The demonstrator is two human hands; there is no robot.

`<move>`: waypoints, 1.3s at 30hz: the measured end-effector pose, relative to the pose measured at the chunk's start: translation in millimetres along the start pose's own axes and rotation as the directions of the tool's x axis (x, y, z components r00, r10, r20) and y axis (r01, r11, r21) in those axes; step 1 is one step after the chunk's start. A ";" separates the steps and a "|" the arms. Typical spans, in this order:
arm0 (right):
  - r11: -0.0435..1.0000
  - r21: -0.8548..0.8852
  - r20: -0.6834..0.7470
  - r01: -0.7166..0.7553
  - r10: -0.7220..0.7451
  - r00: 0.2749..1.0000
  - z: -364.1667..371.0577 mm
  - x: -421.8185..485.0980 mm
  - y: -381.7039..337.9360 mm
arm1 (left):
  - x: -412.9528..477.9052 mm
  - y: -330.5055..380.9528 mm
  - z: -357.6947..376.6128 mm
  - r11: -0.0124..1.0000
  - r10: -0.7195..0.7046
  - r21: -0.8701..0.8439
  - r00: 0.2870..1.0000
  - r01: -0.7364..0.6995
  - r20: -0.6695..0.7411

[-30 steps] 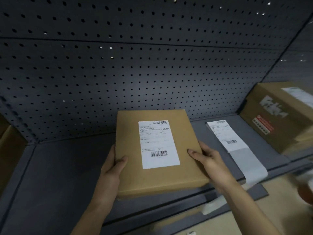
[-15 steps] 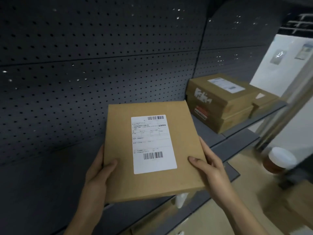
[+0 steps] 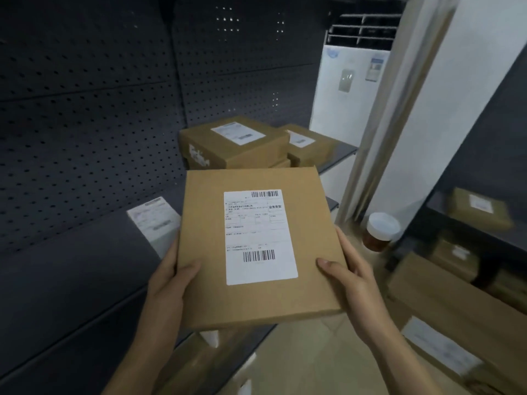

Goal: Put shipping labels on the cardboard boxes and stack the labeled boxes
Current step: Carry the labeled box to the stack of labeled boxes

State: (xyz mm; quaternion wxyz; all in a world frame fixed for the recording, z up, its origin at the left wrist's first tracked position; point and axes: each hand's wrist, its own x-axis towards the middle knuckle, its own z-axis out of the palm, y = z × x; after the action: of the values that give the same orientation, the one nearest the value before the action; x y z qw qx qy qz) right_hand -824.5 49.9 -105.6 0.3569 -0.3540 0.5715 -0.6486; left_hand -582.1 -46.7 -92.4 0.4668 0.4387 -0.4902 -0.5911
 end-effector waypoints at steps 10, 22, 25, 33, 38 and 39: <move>0.994 -0.090 -0.129 0.059 -0.070 0.989 -107.2 71.0 -12.0 | 75.8 -14.3 134.7 0.991 0.049 0.112 0.984 -0.069 0.172; 0.981 -0.176 -0.204 0.079 -0.115 0.972 -196.9 218.8 -23.4 | 189.6 -22.5 273.6 0.994 0.059 0.079 0.964 -0.082 0.260; 0.977 -0.191 -0.147 0.098 -0.127 0.981 -216.3 271.9 -16.7 | 217.2 -23.9 302.3 0.992 0.076 0.085 0.979 -0.094 0.191; 0.979 -0.130 0.108 0.155 -0.141 0.984 -263.6 417.4 -26.0 | 280.3 -29.1 386.7 0.992 0.116 0.056 0.992 -0.113 -0.051; 0.981 -0.115 0.275 0.158 -0.122 0.954 -270.7 493.2 -36.6 | 312.4 -26.3 418.0 0.988 0.149 0.070 0.970 -0.138 -0.192; 0.981 -0.114 0.299 0.158 -0.118 0.947 -268.8 506.7 -37.5 | 319.4 -26.3 421.0 0.988 0.151 0.075 0.965 -0.138 -0.214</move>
State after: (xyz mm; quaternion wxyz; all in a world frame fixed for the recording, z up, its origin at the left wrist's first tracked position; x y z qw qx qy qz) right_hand -1310.5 -254.9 -68.2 0.3659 -0.5080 0.5295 -0.5724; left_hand -1053.5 -286.5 -81.2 0.5466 0.4777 -0.4838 -0.4888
